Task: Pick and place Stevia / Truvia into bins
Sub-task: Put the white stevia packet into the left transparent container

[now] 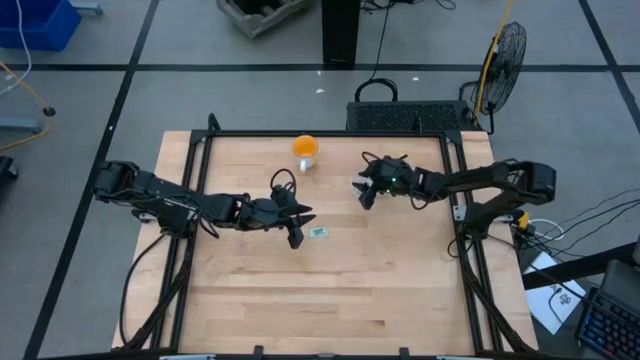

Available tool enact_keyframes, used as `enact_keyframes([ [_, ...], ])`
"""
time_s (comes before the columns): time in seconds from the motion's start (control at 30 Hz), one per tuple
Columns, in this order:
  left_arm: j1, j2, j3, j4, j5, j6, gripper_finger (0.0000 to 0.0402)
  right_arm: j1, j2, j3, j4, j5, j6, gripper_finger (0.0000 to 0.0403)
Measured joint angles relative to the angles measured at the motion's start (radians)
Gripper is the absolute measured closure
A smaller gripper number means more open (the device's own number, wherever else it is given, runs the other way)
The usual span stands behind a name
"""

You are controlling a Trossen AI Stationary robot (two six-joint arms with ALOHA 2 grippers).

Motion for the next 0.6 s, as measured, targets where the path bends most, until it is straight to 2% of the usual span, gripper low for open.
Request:
enact_keyframes([
  [0.17, -0.004, 0.0, 0.0, -0.001, 0.0, 0.0, 0.0282, 0.0, -0.096, 0.0, -0.019, -0.196, 0.034, 0.0215],
  [0.37, -0.033, 0.0, 0.0, -0.003, 0.004, 0.005, 0.0282, 0.012, -0.181, 0.0, -0.168, -0.423, 0.085, 0.0216],
  [0.47, -0.05, 0.019, 0.0, 0.003, 0.025, 0.019, 0.0282, 0.048, -0.194, -0.011, -0.252, -0.478, 0.086, 0.0216],
  [0.6, -0.072, 0.072, 0.0, 0.034, 0.032, 0.015, 0.0282, 0.111, -0.194, -0.077, -0.23, -0.477, 0.086, 0.0217],
])
